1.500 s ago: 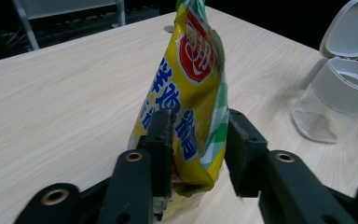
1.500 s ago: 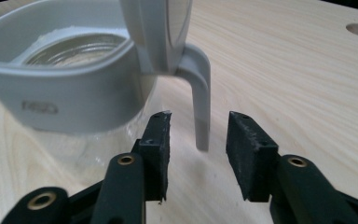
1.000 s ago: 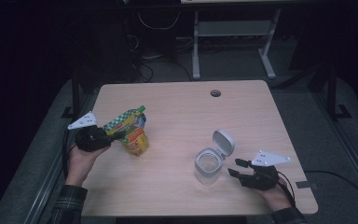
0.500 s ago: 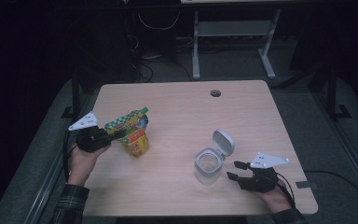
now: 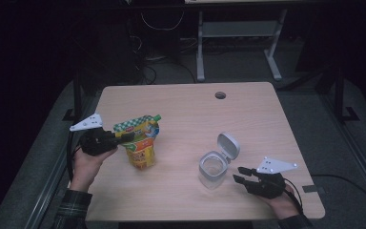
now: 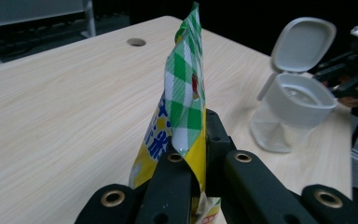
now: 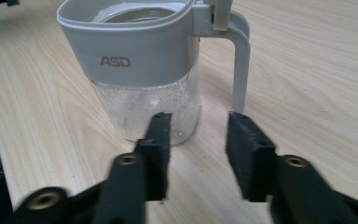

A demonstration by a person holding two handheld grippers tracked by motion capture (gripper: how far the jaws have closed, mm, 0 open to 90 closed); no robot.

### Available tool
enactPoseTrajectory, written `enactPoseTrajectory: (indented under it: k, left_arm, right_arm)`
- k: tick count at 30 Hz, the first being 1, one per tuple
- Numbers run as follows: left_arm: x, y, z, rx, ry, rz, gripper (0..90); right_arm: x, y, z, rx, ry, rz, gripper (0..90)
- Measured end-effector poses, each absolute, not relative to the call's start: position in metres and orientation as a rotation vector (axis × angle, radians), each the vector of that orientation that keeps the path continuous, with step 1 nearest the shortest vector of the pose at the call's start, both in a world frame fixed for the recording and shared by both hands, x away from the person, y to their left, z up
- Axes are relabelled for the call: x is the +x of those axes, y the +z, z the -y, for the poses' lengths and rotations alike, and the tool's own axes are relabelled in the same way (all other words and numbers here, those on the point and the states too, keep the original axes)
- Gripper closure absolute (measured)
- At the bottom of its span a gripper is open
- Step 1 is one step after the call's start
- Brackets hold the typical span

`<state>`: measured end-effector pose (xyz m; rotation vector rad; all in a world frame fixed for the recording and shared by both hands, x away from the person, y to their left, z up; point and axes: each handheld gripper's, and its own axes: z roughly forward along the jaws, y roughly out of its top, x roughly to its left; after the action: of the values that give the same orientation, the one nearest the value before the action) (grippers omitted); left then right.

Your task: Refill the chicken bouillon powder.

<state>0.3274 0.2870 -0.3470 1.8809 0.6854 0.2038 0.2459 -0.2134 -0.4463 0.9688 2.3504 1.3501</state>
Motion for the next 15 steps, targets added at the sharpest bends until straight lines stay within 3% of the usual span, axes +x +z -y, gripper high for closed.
enactPoseTrajectory:
  k: [5,15]
  left_arm:
    - [0.324,-0.341,-0.283,1.865,0.18,-0.664,90.0]
    - [0.32,-0.331,-0.267,1.872,0.137,-0.669,90.0]
  right_arm:
    - [0.238,-0.444,0.214,0.945,1.336,-2.361,89.5]
    - [0.229,-0.436,0.205,0.869,1.403,-2.4,89.9]
